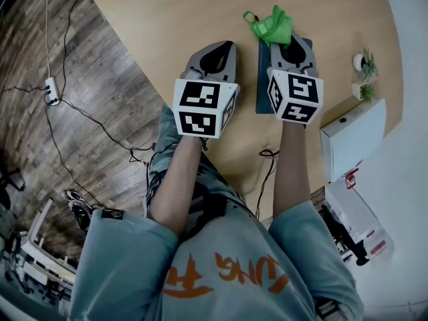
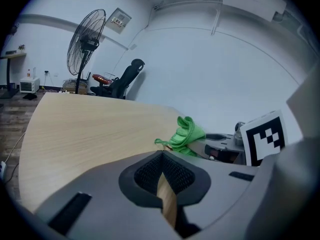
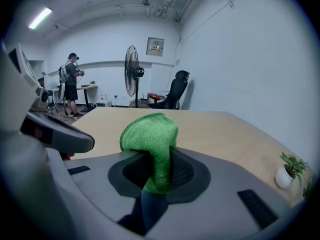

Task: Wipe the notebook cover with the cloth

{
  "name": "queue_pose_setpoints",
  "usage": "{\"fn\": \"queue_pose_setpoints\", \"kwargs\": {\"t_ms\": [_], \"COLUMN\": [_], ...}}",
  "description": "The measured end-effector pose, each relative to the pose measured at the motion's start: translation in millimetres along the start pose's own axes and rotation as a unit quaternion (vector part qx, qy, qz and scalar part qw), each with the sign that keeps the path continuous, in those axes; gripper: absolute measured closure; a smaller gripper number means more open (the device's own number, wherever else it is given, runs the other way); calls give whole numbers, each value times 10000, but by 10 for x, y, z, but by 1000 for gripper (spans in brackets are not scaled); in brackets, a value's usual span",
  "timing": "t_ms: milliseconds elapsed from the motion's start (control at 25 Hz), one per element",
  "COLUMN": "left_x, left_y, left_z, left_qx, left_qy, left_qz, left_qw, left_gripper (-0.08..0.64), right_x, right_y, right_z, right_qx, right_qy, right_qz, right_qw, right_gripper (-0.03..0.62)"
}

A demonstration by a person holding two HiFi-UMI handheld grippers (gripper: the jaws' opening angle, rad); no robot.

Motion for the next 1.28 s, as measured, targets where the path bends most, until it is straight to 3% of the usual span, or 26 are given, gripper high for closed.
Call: {"fn": "queue_pose_setpoints", "kwargs": {"t_ms": [480,1280], "left_x": [-4,22], "left_y": [-57,-123], "left_z": [40,192], "left_qx": [-40,-25], "left_qy": [-4,-24], "left_qz": [27,49], "left_qw": [10000,10000], "left_gripper": [545,545], "right_x": [-70,-170], "right_y": [-98,-231], "right_z": [30,259], "right_qx": [-217,-224], "right_qy": [-65,-32], "right_qz": [197,74], "right_qw": [9995,9997], "right_gripper": [528,528]}}
Point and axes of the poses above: the fingertips, and each gripper's own axes: z backward along the fingers, x to its right, y out of its top, the point moved 8 cm from there along z, backward along the fingers, and after that the axes turned 2 degrees about z, right-handed, at the moved point
